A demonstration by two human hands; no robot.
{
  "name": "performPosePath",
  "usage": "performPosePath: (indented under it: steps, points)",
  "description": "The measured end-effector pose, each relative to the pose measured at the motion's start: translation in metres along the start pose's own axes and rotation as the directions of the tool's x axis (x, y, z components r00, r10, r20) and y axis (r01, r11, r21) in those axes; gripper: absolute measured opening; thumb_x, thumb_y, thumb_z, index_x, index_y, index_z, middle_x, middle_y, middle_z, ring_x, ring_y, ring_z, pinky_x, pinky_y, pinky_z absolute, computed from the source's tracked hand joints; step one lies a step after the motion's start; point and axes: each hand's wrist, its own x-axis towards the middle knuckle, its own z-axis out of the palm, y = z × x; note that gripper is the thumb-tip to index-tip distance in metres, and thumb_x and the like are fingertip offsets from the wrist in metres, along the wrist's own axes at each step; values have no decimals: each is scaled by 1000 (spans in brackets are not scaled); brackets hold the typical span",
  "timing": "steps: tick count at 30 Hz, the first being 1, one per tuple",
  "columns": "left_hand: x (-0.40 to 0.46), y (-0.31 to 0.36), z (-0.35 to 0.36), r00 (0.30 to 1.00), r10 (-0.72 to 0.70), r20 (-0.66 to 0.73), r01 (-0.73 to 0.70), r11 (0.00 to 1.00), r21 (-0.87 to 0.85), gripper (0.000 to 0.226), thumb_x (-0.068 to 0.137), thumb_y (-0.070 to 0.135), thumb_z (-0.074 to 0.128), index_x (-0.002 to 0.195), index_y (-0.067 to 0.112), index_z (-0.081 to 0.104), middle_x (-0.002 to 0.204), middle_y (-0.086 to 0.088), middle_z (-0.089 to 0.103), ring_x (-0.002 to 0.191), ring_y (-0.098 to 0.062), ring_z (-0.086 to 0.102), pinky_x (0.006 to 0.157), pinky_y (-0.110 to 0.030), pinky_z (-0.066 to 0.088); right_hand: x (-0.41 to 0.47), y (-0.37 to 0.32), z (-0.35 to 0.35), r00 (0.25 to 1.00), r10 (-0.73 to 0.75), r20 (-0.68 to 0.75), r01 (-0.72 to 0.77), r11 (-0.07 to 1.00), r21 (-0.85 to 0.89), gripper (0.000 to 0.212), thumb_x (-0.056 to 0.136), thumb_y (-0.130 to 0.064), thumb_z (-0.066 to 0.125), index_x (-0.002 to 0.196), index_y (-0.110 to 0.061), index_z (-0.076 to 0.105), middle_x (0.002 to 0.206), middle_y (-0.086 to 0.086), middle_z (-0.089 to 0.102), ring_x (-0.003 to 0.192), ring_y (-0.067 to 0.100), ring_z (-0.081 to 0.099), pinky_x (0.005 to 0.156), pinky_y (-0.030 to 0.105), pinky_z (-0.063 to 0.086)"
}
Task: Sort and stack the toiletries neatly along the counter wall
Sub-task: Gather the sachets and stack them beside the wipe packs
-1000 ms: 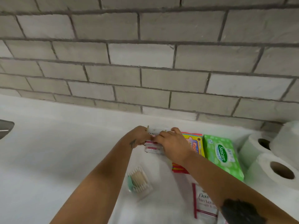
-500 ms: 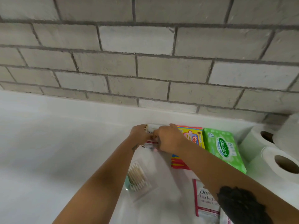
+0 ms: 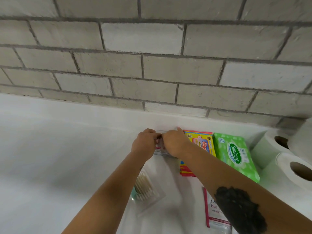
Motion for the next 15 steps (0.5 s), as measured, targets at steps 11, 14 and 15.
performPosePath:
  steps: [11, 14, 15]
  points:
    - [-14, 24, -21, 983, -7, -182, -13, 994, -109, 32, 95, 14, 46, 126, 16, 57, 132, -2, 52, 121, -24, 47, 100, -37, 42, -27, 2, -22, 978, 96, -183, -39, 957, 288, 39, 94, -26, 48, 132, -18, 45, 126, 4, 55, 118, 23, 51, 110, 39, 23]
    - [-27, 39, -33, 970, 14, -243, -59, 983, -176, 31, 95, 19, 49, 125, 17, 57, 130, -1, 53, 121, -21, 49, 101, -33, 42, -54, 7, -32, 953, 158, -259, -39, 911, 411, 39, 94, -29, 48, 132, -21, 47, 126, 2, 56, 115, 22, 52, 94, 34, 38]
    - [-32, 46, -36, 966, 27, -259, -79, 978, -193, 31, 95, 19, 50, 125, 17, 57, 130, -1, 53, 121, -20, 49, 100, -30, 41, -65, 10, -36, 944, 182, -275, -42, 893, 447, 39, 94, -29, 49, 132, -22, 47, 126, 1, 55, 115, 21, 52, 91, 33, 41]
